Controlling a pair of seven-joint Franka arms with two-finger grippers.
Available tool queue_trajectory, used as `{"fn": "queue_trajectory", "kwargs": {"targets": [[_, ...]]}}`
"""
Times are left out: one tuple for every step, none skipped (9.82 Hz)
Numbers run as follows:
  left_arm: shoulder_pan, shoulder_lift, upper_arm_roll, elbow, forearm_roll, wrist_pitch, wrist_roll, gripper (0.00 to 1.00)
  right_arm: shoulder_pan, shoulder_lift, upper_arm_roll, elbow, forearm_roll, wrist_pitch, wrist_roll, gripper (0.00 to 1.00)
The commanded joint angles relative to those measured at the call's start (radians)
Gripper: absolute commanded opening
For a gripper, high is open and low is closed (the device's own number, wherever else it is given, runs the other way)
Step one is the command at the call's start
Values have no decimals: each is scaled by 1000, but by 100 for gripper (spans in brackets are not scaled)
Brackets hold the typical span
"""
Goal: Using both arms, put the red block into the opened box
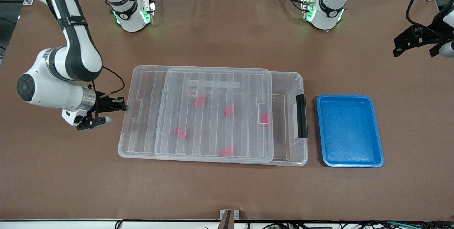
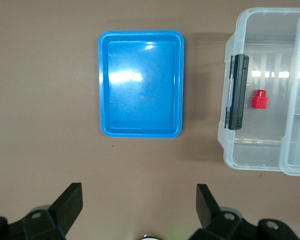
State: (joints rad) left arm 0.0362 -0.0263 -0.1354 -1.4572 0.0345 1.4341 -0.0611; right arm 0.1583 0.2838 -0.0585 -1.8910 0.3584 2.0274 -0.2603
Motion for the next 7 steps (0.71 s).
{"fn": "queue_trajectory", "kwargs": {"targets": [[-13, -8, 11, -49, -15, -1, 9, 100, 44, 12, 8, 20, 27, 2, 46, 0], [-15, -6, 10, -49, -15, -1, 7, 100, 52, 17, 25, 27, 36, 4, 49, 0], [-13, -4, 10, -49, -15, -3, 7, 100, 52, 31, 43, 42, 37, 2, 73, 0], [-13, -4, 11, -49, -13, -1, 7, 100, 55, 41, 49, 50, 37, 2, 78, 0], [-13, -4, 11, -49, -13, -3, 7, 100, 55, 43, 49, 55, 37, 2, 79, 0], [-13, -4, 11, -49, -13, -1, 7, 100, 56, 43, 51, 55, 37, 2, 91, 0], [-13, -4, 11, -49, -13, -1, 7, 100, 56, 43, 62, 56, 37, 2, 105, 0]]}}
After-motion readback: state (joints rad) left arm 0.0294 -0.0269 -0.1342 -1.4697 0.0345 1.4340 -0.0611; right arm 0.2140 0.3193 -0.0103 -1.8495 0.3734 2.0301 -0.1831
